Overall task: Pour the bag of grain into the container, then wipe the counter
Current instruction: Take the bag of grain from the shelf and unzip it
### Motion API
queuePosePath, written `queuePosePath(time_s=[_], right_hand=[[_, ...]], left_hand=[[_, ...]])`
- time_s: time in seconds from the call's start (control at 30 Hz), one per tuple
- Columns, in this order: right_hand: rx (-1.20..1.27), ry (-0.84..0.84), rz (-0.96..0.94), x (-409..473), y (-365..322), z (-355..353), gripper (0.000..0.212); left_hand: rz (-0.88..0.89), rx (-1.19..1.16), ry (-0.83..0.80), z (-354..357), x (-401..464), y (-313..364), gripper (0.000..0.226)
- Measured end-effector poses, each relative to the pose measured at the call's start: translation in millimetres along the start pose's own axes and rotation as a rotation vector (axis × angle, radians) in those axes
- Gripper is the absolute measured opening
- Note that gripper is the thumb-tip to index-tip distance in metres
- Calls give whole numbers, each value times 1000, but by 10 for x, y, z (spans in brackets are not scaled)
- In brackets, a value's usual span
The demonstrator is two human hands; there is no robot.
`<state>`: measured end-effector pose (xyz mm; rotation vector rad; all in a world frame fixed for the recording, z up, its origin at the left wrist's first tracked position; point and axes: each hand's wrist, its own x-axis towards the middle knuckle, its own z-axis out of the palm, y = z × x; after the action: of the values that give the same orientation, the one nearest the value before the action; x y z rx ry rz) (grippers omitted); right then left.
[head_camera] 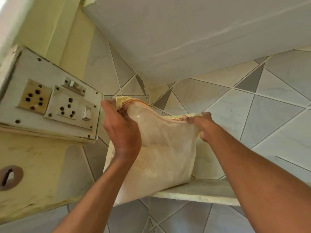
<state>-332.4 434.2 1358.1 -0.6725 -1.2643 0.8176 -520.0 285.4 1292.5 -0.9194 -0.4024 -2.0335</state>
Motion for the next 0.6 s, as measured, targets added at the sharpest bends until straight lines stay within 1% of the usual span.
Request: queuePosePath(time_s=[0.1,0.13,0.23,0.3,0.37,0.47,0.6], right_hand=[[14,-34,23,40,48,-182,103],[20,-56,42,38,59,-235,96],[1,-101,47,-15,38,-371,48],[11,-67,-13,-78,-20,-401,33],[5,-39,-120,-201,-143,-372,25],[-49,-52,-248,-391,-387,-276,17],[-131,-95,-317,-650,-766,-158,21]], left_hand=[[12,2,11,-34,56,32,13],[1,0,15,-49,77,37,12],[-19,13,40,-82,163,70,12],[-4,32,62,-106,235,116,12],[-9,47,88,-160,336,198,12],[-32,64,132,-288,536,333,11],[18,103,142,-510,863,607,11]])
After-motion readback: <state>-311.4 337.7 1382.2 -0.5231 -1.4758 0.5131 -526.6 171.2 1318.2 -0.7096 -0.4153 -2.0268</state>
